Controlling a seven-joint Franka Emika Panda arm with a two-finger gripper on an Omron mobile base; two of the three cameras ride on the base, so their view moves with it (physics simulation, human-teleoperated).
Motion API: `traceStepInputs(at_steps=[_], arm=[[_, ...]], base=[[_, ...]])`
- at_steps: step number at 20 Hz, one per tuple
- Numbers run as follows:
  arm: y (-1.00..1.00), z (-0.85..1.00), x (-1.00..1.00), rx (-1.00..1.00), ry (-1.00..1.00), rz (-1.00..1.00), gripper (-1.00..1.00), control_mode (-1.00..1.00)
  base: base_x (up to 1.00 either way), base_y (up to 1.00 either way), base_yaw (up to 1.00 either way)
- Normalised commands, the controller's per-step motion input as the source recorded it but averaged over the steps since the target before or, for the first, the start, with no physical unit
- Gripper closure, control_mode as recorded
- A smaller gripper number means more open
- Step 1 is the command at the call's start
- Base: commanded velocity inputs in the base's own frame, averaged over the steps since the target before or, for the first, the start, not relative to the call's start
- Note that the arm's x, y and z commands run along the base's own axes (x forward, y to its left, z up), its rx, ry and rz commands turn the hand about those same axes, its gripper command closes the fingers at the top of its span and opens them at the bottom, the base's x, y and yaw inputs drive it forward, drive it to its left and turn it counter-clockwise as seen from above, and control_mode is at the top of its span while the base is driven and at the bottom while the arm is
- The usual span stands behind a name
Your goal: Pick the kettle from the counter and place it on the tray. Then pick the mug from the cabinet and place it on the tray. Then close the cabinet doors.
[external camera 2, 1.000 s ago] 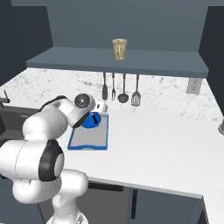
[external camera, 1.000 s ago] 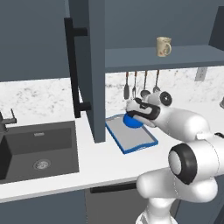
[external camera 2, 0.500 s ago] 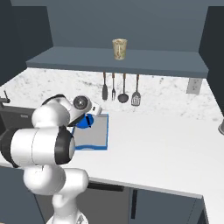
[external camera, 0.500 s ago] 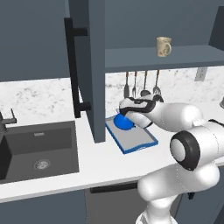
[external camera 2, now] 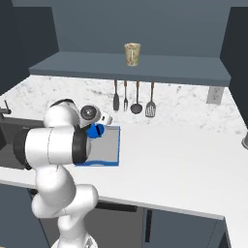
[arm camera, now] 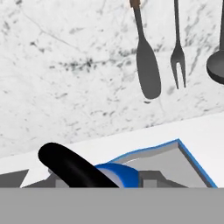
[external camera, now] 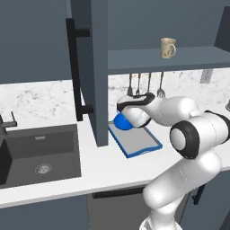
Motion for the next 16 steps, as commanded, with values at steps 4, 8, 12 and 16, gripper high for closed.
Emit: traceStepInputs(at_steps=[4, 8, 12, 16], arm=[[-0.11, -0.31, 0.30, -0.03, 0.00, 0.00, 1.00, -1.00], [-0.02, -0.28, 0.20, -0.08, -0.02, 0.00, 1.00, -1.00], [0.00, -0.28, 0.12, -0.06, -0.10, 0.00, 1.00, -1.00], [-0.02, -0.42, 0.12, -0.03, -0.06, 0.00, 1.00, -1.00]], base=[[0.00, 0.00, 0.00], [0.00, 0.00, 0.00], [0.00, 0.00, 0.00], [0.00, 0.00, 0.00]])
